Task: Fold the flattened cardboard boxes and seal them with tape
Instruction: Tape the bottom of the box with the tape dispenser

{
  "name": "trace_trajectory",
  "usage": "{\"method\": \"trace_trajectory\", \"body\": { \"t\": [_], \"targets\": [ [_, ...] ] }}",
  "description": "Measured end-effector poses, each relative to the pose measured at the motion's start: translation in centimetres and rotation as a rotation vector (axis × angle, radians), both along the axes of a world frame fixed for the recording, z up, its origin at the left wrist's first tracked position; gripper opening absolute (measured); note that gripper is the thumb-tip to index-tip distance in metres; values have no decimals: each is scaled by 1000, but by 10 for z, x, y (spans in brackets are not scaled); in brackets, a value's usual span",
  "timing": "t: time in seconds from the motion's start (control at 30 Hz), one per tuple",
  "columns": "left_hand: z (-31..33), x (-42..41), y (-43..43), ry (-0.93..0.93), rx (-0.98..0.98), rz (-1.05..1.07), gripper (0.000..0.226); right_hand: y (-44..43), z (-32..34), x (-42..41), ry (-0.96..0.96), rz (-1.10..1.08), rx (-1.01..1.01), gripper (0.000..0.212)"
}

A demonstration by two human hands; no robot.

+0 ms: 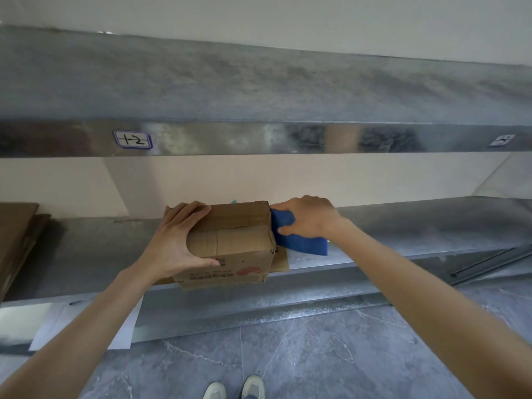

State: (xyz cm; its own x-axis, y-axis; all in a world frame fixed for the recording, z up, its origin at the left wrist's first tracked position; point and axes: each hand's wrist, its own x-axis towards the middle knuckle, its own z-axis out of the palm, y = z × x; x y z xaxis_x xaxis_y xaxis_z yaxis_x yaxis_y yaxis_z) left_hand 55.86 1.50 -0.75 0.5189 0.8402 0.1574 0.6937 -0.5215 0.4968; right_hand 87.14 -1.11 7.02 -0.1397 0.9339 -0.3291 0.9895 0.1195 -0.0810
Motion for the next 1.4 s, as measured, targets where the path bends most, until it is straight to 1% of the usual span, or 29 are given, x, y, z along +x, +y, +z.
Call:
{"method": "trace_trajectory", "body": {
  "t": [0.2,0.3,0.37,0.47,0.6,0.67,0.83,0.97,1.07,1.17,1.23,1.3,1.4],
  "targets": [
    [10,-2,4,11,-64,14,121,0,-7,6,39,-78,7,60],
    [16,-16,5,5,-91,45,118,-2,-15,10,214,-213,7,64],
    [20,-34,6,9,-103,65,116,-4,-23,12,269,-264,22,65],
    [26,-68,7,56,-125,127,117,-7,-40,6,234,-266,46,66],
    [29,-104,7,95,-159,150,119,-8,-63,-16,364,-262,19,83],
    [29,-112,8,89,-157,141,119,-5,-74,-28,397,-242,29,87],
    [25,-113,7,68,-150,140,119,6,-101,-50,316,-262,94,87],
    [20,-115,3,61,-140,145,118,11,-114,-53,315,-287,97,90],
    [19,-115,3,72,-145,150,118,14,-120,-51,382,-322,94,94],
    [18,-114,3,66,-142,155,118,21,-120,-46,526,-320,37,97],
    [16,-114,3,62,-135,152,118,23,-121,-43,613,-314,20,96],
    [15,-115,4,58,-129,153,118,21,-123,-43,640,-321,32,92],
    [14,-115,4,55,-126,153,118,18,-126,-45,587,-312,76,90]
  ]
}}
